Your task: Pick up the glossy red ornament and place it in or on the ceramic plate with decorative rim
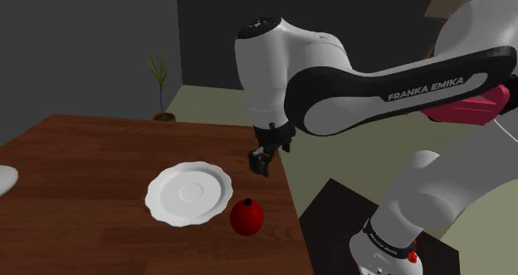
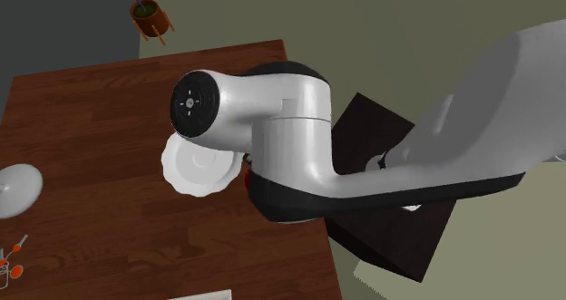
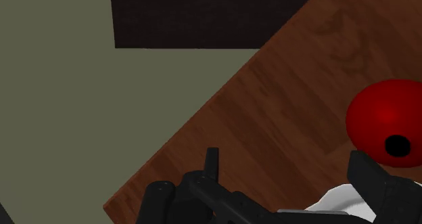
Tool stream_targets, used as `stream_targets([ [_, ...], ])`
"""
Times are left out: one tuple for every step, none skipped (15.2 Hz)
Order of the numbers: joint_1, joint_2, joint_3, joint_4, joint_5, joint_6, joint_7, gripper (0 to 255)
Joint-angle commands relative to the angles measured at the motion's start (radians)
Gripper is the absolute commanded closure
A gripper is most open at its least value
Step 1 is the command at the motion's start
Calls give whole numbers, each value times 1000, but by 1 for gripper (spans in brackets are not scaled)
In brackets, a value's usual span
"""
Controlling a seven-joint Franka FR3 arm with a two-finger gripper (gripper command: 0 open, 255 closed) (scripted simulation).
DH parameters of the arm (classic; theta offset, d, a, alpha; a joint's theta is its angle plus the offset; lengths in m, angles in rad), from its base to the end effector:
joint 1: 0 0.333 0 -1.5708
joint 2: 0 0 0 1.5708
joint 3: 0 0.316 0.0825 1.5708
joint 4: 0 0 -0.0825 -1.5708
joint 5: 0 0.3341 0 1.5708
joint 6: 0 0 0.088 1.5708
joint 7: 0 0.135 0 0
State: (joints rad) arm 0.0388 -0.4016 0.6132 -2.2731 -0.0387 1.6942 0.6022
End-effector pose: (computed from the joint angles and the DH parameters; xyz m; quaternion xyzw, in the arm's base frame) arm 0.2870 0.2323 0.4609 0.9839 -0.0035 -0.0251 0.1770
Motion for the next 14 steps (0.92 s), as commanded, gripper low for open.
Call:
stream_targets([
  [-18, 104, 72, 68, -30, -5, 108, 0],
  [-23, 153, 103, 96, -50, -9, 159, 0],
  [-28, 205, 133, 126, -73, -15, 212, 0],
  [-30, 262, 162, 158, -99, -22, 267, 0],
  [-29, 322, 188, 192, -130, -32, 324, 0],
  [-23, 386, 209, 228, -164, -45, 383, 0],
  [-11, 452, 225, 266, -201, -60, 441, 0],
  [8, 519, 233, 306, -238, -78, 497, 0],
  [33, 585, 236, 348, -273, -98, 550, 0],
  [59, 637, 232, 383, -300, -115, 590, 0],
  [59, 633, 226, 367, -299, -101, 588, 0],
  [56, 629, 224, 352, -298, -87, 587, 0],
  [53, 626, 223, 336, -298, -73, 587, 0],
  [50, 624, 221, 321, -298, -60, 587, 0],
])
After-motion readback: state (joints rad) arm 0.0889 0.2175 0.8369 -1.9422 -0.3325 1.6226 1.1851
